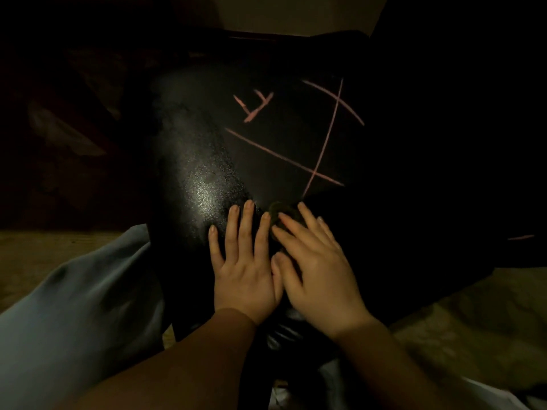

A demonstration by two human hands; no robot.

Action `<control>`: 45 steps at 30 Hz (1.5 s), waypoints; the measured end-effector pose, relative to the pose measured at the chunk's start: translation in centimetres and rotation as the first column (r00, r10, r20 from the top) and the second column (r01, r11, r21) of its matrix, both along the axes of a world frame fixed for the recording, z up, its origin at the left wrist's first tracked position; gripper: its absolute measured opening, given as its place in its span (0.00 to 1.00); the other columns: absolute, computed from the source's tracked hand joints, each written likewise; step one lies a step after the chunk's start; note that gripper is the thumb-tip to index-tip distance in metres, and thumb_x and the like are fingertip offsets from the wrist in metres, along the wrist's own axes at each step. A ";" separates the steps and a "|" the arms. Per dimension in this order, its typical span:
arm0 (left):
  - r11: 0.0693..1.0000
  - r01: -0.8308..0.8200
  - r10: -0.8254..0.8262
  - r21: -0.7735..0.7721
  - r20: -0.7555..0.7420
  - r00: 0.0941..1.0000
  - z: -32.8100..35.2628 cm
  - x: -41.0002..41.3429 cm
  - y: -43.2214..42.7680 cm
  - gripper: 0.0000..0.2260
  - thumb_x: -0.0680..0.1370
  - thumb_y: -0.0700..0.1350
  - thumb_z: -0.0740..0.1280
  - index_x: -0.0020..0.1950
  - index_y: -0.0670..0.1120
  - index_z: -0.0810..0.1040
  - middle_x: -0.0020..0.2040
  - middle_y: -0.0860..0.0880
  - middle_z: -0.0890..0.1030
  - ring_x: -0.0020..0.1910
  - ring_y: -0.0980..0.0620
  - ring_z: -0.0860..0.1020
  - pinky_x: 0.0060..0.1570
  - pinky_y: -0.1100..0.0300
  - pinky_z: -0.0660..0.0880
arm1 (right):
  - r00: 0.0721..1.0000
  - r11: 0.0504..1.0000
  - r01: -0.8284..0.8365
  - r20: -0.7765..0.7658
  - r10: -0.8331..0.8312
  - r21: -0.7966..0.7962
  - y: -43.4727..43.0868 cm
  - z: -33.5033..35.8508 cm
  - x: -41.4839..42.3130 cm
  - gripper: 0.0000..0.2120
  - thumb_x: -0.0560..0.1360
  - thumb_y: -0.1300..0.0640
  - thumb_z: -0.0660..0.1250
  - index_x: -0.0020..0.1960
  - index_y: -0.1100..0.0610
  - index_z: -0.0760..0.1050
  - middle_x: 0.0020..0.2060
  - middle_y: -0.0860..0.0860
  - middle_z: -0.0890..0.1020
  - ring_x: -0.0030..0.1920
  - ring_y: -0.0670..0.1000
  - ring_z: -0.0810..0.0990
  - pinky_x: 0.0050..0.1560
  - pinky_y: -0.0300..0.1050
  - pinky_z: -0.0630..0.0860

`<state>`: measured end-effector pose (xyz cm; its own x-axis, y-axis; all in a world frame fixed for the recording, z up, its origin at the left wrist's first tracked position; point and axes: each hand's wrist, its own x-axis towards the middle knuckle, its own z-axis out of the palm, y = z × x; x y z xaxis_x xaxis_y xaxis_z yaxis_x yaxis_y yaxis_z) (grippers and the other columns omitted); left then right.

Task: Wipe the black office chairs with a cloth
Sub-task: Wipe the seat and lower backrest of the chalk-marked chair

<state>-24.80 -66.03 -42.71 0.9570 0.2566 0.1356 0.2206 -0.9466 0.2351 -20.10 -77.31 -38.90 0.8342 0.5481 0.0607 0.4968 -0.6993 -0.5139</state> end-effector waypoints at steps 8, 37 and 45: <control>1.000 0.006 -0.006 -0.001 -0.028 1.000 0.3 -0.1 -0.1 0.28 0.74 0.50 0.54 0.74 0.45 0.61 0.76 0.40 0.61 0.76 0.42 0.55 0.73 0.40 0.46 | 0.961 0.953 0.274 0.079 -0.265 -0.128 -5.0 -0.4 4.9 0.23 0.77 0.50 0.51 0.67 0.50 0.75 0.68 0.49 0.75 0.74 0.58 0.64 0.72 0.59 0.55; 1.000 0.008 -0.008 0.030 -0.016 1.000 0.2 -0.1 -0.1 0.29 0.73 0.49 0.55 0.74 0.43 0.62 0.76 0.40 0.62 0.76 0.42 0.57 0.72 0.39 0.50 | 0.997 0.991 0.061 0.058 -0.054 -0.120 -2.0 0.2 2.4 0.24 0.73 0.51 0.55 0.68 0.47 0.74 0.69 0.45 0.73 0.75 0.53 0.61 0.74 0.52 0.48; 1.000 0.008 -0.008 -0.011 -0.011 1.000 0.2 -0.2 -0.1 0.28 0.74 0.50 0.54 0.74 0.44 0.61 0.76 0.40 0.61 0.76 0.42 0.55 0.73 0.39 0.47 | 0.802 0.783 0.586 0.013 -0.597 -0.206 -10.6 0.8 7.3 0.30 0.74 0.48 0.50 0.75 0.54 0.64 0.75 0.54 0.63 0.77 0.57 0.53 0.76 0.60 0.49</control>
